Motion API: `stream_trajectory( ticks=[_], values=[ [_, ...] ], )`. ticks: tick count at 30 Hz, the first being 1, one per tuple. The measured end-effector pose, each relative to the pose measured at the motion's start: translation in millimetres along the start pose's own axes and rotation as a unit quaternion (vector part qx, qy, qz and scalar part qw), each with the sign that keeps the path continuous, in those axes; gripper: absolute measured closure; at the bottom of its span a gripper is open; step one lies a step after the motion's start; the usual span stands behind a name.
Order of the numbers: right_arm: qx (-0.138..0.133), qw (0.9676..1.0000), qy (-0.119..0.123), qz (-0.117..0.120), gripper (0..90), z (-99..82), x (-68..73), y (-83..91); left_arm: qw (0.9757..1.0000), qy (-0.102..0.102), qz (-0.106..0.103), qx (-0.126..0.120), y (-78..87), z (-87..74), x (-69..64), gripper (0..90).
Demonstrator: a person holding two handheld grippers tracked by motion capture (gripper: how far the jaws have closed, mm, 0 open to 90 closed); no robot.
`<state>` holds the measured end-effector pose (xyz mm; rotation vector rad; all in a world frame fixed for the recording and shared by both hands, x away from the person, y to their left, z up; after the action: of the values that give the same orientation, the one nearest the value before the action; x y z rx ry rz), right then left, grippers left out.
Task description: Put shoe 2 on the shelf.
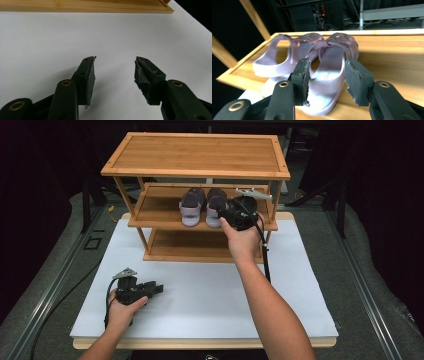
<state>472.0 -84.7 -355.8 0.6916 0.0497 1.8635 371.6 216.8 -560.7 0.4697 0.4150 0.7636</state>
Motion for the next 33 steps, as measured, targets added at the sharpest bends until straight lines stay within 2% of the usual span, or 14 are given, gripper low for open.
stream_trajectory(
  ticks=[2,4,6,9,12,13,14,15,16,19,24,26,30,33],
  values=[
    [0.003,1.0000,0.003,0.003,55.2,-0.1,-0.4,4.9,1.0000,-0.002,0.000,-0.005,1.1,3.2,-0.2,52.1],
    [0.000,0.9999,0.009,0.013,56.9,0.9,-0.7,13.3,0.9998,-0.013,0.003,-0.011,3.0,11.1,-1.7,58.4],
    [-0.003,0.9996,0.021,0.020,58.4,1.8,-2.5,21.1,0.9994,-0.031,0.012,-0.013,4.9,19.8,-3.7,60.0],
    [0.002,0.9992,0.033,0.020,62.3,1.1,-7.5,28.4,0.9990,-0.039,0.013,-0.020,4.9,33.4,-5.8,61.7],
    [0.015,0.9987,0.044,0.022,68.3,-4.1,-14.0,32.5,0.9983,-0.037,0.023,-0.040,4.5,58.2,-5.8,62.4],
    [0.015,0.9987,0.044,0.022,68.3,-4.1,-14.0,32.5,0.9983,-0.037,0.023,-0.040,4.5,58.2,-5.8,63.2],
    [0.020,0.9979,0.061,0.011,71.6,-9.5,-15.5,33.1,0.9980,-0.040,0.023,-0.045,4.6,65.1,-6.2,64.6],
    [0.027,0.9971,0.070,0.014,72.8,-12.4,-15.7,34.3,0.9971,-0.053,0.027,-0.048,4.5,79.2,-8.0,66.2],
    [0.027,0.9971,0.070,0.014,72.8,-12.4,-15.7,34.3,0.9971,-0.053,0.027,-0.048,4.5,79.2,-8.0,68.3],
    [0.026,0.9959,0.085,0.011,74.3,-18.2,-16.7,33.8,0.9957,-0.070,0.030,-0.052,4.4,99.9,-10.6,73.2],
    [0.025,0.9955,0.092,-0.003,78.1,-21.6,-21.6,27.2,0.9928,-0.081,0.045,-0.077,8.0,136.6,-10.0,84.0],
    [0.020,0.9962,0.084,0.010,81.1,-20.5,-22.3,25.0,0.9923,-0.073,0.044,-0.090,9.6,151.4,-7.9,88.2],
    [0.004,0.9976,0.068,0.012,90.0,-15.4,-26.7,21.9,0.9900,-0.073,0.060,-0.105,8.8,184.2,-3.8,89.9],
    [0.005,0.9978,0.066,0.009,90.0,-15.0,-28.8,19.1,0.9896,-0.071,0.065,-0.107,5.9,194.8,-3.6,89.9]
  ],
)
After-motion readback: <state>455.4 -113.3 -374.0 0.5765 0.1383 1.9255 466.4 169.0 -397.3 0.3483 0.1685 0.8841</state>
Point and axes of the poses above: each handheld gripper's, and its own axes: y roughly backward along the jaws, z roughly out of its top, x roughly to its left, the point moved 5 cm from there along -y, roughly forward along the jaws, and after that the axes turned 13 degrees about -y, right-handed, at the moved point
